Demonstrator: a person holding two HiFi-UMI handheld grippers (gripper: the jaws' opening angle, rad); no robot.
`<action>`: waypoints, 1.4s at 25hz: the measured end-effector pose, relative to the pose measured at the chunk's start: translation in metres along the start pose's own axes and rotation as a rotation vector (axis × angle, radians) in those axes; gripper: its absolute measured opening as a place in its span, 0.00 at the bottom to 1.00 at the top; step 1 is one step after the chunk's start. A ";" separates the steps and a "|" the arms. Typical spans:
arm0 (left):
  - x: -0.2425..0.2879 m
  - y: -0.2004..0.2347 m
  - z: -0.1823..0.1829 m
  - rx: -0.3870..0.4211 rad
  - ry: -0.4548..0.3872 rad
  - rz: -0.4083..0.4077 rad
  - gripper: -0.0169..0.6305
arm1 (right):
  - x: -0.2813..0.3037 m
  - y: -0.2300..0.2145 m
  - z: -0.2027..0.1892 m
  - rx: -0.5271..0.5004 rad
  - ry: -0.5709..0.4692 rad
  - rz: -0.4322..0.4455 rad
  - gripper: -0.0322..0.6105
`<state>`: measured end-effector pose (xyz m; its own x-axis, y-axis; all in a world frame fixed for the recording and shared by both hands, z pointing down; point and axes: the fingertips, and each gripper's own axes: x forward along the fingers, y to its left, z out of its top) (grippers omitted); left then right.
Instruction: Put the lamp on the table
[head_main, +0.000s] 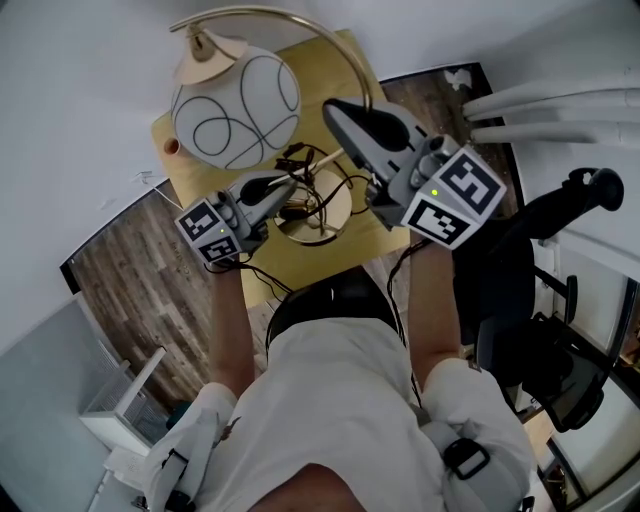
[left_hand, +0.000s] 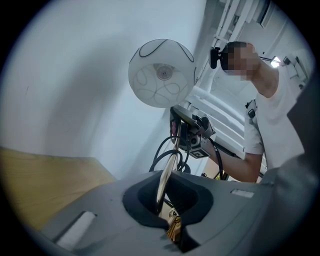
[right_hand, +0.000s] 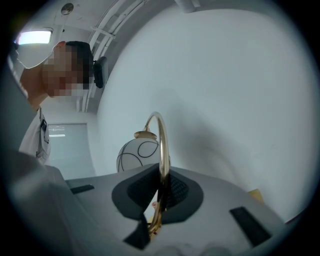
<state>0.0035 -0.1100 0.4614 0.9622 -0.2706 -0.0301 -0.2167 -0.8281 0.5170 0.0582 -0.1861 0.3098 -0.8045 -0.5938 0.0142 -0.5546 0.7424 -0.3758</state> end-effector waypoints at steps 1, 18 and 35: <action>0.000 0.003 -0.002 0.002 -0.001 -0.002 0.02 | 0.001 -0.001 -0.002 0.002 0.001 -0.001 0.06; -0.003 0.038 -0.044 -0.008 0.026 -0.029 0.02 | 0.008 -0.024 -0.052 0.044 0.036 -0.030 0.06; -0.005 0.058 -0.077 0.002 0.049 -0.037 0.02 | 0.009 -0.036 -0.086 0.070 0.035 -0.039 0.05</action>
<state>-0.0011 -0.1186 0.5572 0.9765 -0.2153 -0.0074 -0.1809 -0.8380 0.5148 0.0526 -0.1914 0.4032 -0.7902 -0.6097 0.0619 -0.5704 0.6948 -0.4382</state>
